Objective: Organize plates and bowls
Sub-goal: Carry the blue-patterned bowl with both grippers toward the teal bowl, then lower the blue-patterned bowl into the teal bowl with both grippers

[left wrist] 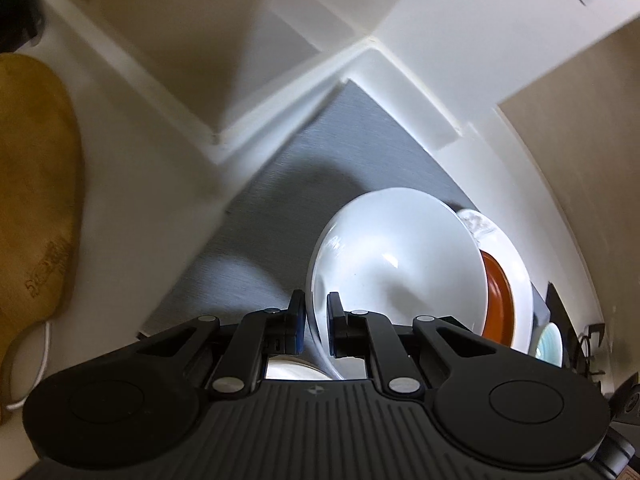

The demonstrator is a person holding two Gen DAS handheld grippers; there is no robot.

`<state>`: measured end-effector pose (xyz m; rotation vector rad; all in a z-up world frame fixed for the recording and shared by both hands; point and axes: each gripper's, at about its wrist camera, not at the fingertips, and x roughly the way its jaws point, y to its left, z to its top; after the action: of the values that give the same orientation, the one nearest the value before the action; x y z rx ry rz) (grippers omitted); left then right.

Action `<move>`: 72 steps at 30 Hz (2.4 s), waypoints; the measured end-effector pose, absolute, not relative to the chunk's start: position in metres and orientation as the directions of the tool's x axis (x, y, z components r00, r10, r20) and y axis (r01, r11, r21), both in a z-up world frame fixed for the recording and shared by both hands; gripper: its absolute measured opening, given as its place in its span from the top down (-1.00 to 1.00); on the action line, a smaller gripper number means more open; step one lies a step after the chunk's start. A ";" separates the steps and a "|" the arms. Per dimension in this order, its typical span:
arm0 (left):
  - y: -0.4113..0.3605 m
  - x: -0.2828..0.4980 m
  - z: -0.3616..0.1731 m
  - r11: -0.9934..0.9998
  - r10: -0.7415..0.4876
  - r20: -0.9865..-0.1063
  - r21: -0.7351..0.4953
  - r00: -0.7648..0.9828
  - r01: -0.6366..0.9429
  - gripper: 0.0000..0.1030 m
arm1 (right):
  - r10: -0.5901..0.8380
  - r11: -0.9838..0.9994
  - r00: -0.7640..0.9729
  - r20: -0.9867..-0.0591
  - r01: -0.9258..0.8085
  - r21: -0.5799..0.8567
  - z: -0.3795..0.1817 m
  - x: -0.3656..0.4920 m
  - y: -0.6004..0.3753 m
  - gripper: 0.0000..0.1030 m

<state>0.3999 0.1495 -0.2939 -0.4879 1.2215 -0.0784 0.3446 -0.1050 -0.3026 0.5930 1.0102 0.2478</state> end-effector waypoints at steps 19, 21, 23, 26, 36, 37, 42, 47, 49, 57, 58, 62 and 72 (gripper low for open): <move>-0.058 0.401 -0.272 0.880 -0.471 -0.857 -0.439 0.209 0.180 0.78 | 0.190 0.738 0.675 -0.713 0.381 0.558 -0.277 0.243 -0.289 0.61; -0.086 0.402 -0.279 0.869 -0.484 -0.858 -0.448 0.172 0.209 0.78 | 0.163 0.716 0.681 -0.714 0.416 0.561 -0.281 0.237 -0.307 0.61; -0.102 0.402 -0.285 0.863 -0.490 -0.860 -0.455 0.144 0.222 0.78 | 0.146 0.688 0.687 -0.712 0.446 0.572 -0.287 0.230 -0.322 0.61; -0.126 0.402 -0.287 0.859 -0.485 -0.864 -0.442 0.135 0.257 0.78 | 0.130 0.673 0.696 -0.706 0.461 0.579 -0.293 0.227 -0.341 0.62; -0.168 0.413 -0.289 0.876 -0.408 -0.903 -0.346 0.133 0.335 0.75 | 0.105 0.662 0.706 -0.700 0.476 0.579 -0.314 0.244 -0.371 0.63; -0.167 0.414 -0.287 0.878 -0.400 -0.906 -0.337 0.134 0.340 0.75 | 0.105 0.665 0.705 -0.702 0.475 0.577 -0.316 0.245 -0.373 0.64; -0.175 0.416 -0.289 0.883 -0.378 -0.916 -0.312 0.137 0.351 0.72 | 0.119 0.649 0.699 -0.705 0.482 0.588 -0.330 0.248 -0.381 0.67; -0.179 0.414 -0.289 0.887 -0.361 -0.920 -0.289 0.153 0.361 0.71 | 0.118 0.675 0.689 -0.715 0.472 0.567 -0.336 0.253 -0.379 0.69; -0.180 0.416 -0.290 0.890 -0.356 -0.923 -0.286 0.148 0.356 0.71 | 0.116 0.685 0.685 -0.719 0.469 0.558 -0.337 0.256 -0.380 0.70; -0.175 0.420 -0.304 0.883 -0.387 -0.917 -0.340 0.092 0.324 0.65 | 0.081 0.730 0.657 -0.750 0.473 0.494 -0.348 0.271 -0.379 0.81; -0.173 0.420 -0.304 0.879 -0.395 -0.914 -0.349 0.089 0.324 0.65 | 0.074 0.740 0.654 -0.753 0.471 0.481 -0.348 0.273 -0.378 0.81; -0.165 0.421 -0.298 0.882 -0.393 -0.913 -0.341 0.110 0.325 0.66 | 0.053 0.766 0.650 -0.758 0.460 0.449 -0.347 0.277 -0.380 0.81; -0.173 0.430 -0.291 0.880 -0.354 -0.918 -0.263 0.178 0.396 0.66 | 0.066 0.774 0.635 -0.769 0.454 0.441 -0.345 0.282 -0.382 0.79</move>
<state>0.4298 -0.1728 -0.2910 0.0378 1.2872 -0.5306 0.2823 -0.3815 -0.3452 0.6666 0.8675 -0.2414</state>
